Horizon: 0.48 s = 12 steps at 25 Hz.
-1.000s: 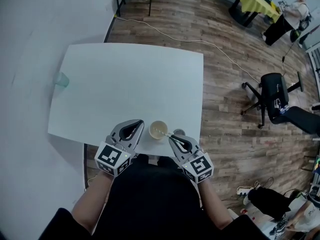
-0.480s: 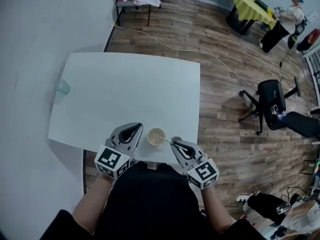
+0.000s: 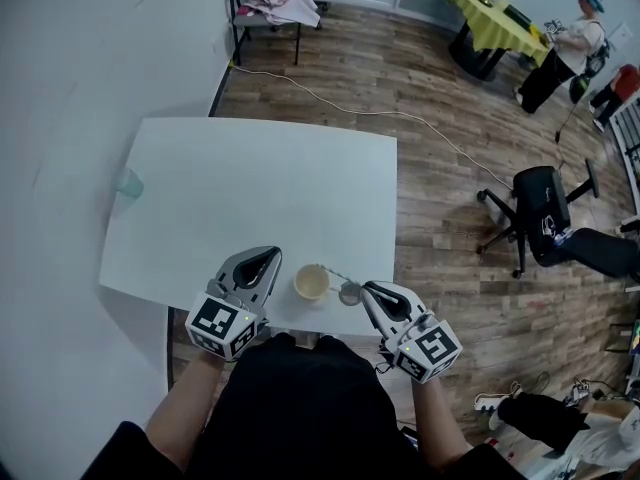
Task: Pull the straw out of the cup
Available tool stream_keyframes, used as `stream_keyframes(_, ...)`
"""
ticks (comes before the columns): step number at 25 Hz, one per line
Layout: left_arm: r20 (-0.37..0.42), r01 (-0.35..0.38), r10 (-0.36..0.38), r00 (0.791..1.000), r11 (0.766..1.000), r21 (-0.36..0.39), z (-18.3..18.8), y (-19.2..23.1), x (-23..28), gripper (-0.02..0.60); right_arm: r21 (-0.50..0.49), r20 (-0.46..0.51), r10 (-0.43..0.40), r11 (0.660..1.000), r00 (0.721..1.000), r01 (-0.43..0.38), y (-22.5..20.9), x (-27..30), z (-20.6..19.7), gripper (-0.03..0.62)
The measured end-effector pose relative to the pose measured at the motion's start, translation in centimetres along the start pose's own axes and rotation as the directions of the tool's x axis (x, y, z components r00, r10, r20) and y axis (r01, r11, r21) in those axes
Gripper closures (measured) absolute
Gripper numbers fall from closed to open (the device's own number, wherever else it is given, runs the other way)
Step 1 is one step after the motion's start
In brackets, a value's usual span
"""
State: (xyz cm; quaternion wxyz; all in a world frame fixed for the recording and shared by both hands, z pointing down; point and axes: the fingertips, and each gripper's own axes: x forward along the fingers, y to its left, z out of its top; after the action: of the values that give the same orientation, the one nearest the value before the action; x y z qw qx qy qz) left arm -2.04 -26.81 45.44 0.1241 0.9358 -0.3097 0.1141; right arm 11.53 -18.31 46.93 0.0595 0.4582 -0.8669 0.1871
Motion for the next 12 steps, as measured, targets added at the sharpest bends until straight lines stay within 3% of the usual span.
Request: stream_keyframes(12, 0.067, 0.001, -0.002, 0.998, 1.0, 0.021, 3.1, 0.3, -0.7, 0.568, 0.006, 0.143, -0.02, 1.0, 0.99, 0.019, -1.2, -2.3, 5.1, 0.554)
